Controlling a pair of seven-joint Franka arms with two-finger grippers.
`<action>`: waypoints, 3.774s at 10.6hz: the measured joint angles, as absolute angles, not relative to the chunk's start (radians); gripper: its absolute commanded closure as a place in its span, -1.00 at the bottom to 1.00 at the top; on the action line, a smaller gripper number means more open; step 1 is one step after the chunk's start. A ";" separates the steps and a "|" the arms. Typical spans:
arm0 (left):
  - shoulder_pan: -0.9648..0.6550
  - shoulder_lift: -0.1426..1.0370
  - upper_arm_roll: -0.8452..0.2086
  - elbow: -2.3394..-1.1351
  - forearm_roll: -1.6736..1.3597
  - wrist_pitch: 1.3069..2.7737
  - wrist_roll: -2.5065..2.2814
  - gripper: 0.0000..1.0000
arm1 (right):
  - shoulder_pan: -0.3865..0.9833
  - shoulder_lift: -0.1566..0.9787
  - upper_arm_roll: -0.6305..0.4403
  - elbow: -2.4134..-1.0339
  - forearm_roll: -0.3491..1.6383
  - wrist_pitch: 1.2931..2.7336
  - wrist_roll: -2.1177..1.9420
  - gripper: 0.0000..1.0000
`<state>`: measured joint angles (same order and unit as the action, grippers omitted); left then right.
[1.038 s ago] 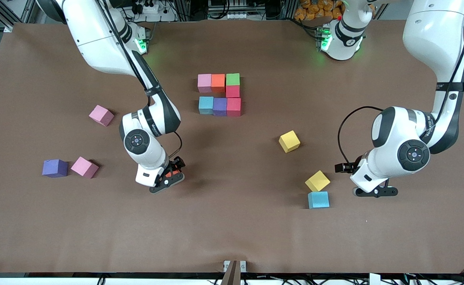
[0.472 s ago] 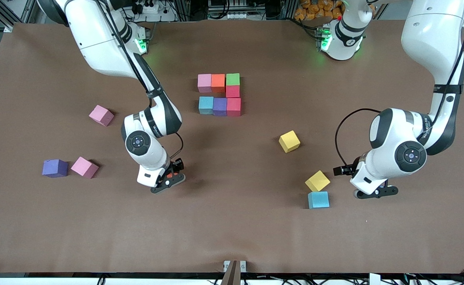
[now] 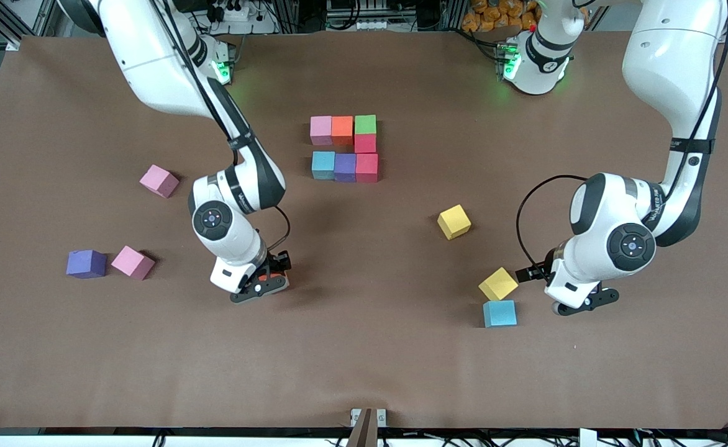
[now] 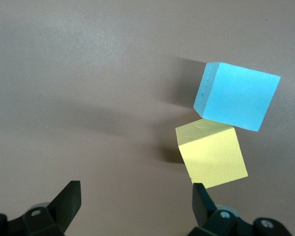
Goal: Form number 2 with 11 blocks
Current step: 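Lift orange with the right gripper while the left gripper descends to yellow, then lower orange under cyan with the right gripper while the left gripper grasps yellow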
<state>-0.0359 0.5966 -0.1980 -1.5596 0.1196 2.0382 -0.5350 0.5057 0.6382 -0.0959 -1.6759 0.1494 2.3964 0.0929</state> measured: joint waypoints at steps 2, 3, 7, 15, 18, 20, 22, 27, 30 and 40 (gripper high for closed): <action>-0.038 0.598 -0.199 -1.560 0.119 2.043 -0.570 -1.00 | 0.554 0.556 -0.094 -1.758 0.211 2.369 0.249 0.33; -0.043 0.600 -0.200 -1.560 0.119 2.054 -0.623 -1.00 | 0.588 0.531 -0.093 -1.796 0.219 2.366 0.349 0.33; -0.067 0.622 -0.202 -1.563 0.119 2.123 -0.826 -1.00 | 0.691 0.516 -0.093 -1.871 0.220 2.331 0.475 0.33; -0.086 0.723 -0.203 -1.569 0.101 2.337 -1.111 -1.00 | 0.879 0.413 -0.094 -2.104 0.259 2.507 0.526 0.34; -0.083 0.725 -0.201 -1.574 0.101 2.331 -1.123 -1.00 | 0.886 0.395 -0.103 -2.126 0.259 2.514 0.526 0.34; -0.083 0.725 -0.202 -1.577 0.101 2.330 -1.151 -1.00 | 0.886 0.395 -0.120 -2.133 0.255 2.514 0.526 0.34; -0.088 0.725 -0.203 -1.577 0.101 2.330 -1.186 -1.00 | 0.886 0.395 -0.135 -2.139 0.253 2.514 0.526 0.34; -0.108 0.721 -0.204 -1.576 0.101 2.330 -1.231 -1.00 | 0.893 0.403 -0.133 -2.144 0.252 2.514 0.526 0.34; -0.112 0.719 -0.205 -1.575 0.101 2.330 -1.247 -1.00 | 0.901 0.416 -0.132 -2.145 0.252 2.515 0.526 0.34; -0.115 0.710 -0.205 -1.575 0.105 2.254 -1.281 -1.00 | 0.908 0.419 -0.132 -2.141 0.251 2.515 0.526 -0.36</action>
